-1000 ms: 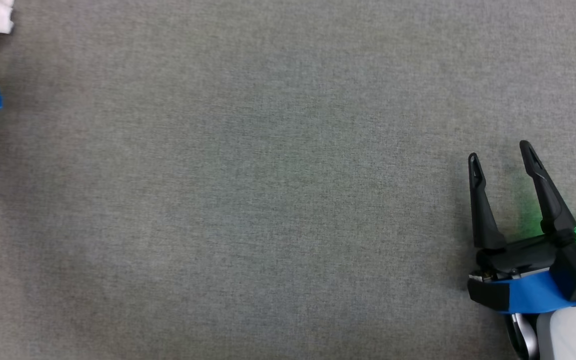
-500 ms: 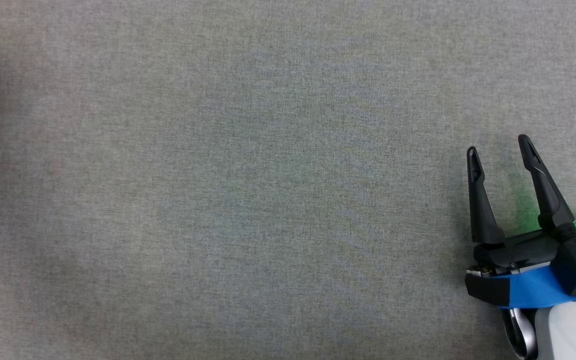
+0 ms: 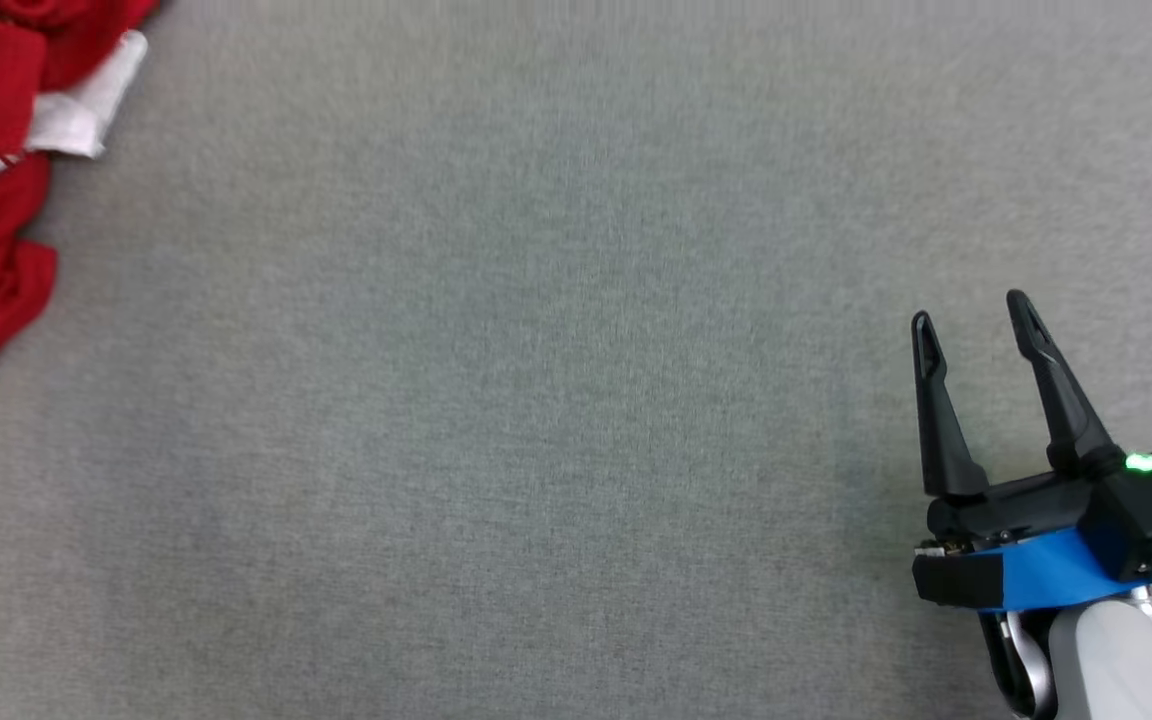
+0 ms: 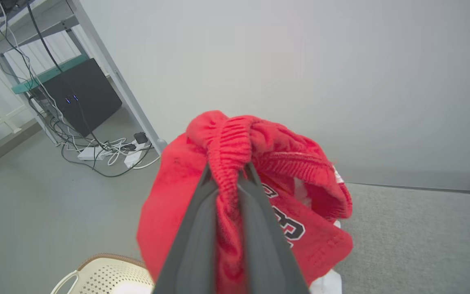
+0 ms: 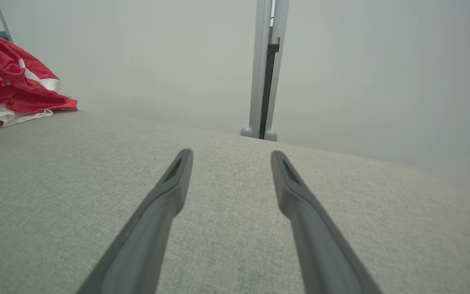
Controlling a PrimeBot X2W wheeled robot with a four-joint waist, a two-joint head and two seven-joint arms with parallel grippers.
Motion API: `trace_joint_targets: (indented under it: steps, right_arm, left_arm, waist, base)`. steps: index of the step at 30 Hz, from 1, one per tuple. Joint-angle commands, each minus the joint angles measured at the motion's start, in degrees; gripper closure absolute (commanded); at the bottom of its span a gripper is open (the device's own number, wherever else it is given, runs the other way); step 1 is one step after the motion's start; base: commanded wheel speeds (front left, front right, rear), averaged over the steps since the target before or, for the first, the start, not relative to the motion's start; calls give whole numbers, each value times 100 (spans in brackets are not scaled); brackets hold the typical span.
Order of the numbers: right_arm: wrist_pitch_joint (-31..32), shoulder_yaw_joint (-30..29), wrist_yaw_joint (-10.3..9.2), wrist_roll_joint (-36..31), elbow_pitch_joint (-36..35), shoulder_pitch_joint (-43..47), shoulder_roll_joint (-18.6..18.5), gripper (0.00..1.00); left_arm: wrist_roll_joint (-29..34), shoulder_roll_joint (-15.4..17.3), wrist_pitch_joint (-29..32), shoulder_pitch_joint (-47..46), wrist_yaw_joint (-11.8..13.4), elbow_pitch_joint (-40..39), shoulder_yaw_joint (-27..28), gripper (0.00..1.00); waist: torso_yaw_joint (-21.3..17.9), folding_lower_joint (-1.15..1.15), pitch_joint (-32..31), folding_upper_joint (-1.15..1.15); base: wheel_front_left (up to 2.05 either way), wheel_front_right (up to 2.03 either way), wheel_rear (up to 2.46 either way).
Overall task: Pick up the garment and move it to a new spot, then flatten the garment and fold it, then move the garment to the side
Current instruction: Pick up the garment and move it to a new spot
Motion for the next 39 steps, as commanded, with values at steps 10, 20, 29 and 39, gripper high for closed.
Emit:
trace_joint_targets:
  steps: [10, 20, 29, 39]
  right_arm:
    - [-21, -114, 1, 388, 430, 504, -22, 0]
    - [-21, -379, 1, 581, 535, 1059, -20, 0]
    - [-21, -562, 1, 573, 565, 1147, -21, 0]
    - [-21, -459, 1, 565, 637, 976, -21, 0]
  left_arm:
    - [115, -352, 92, 159, -387, -641, -594, 100]
    - [-708, -1705, 643, 1155, -581, -2146, -1378, 100]
    - [-1438, -2119, 341, 2867, -569, -3349, -2192, 100]
    - [-1115, -1708, -689, 3851, -506, -1498, -2565, 100]
  waist:
    - [-528, 1, -1704, 0]
    - [-867, 1, -2489, 0]
    - [-1135, 1, -2561, 0]
    - [-1357, 1, -2421, 0]
  base:
    - [0, 0, 0]
    - [0, 0, 0]
    - [0, 0, 0]
    - [0, 0, 0]
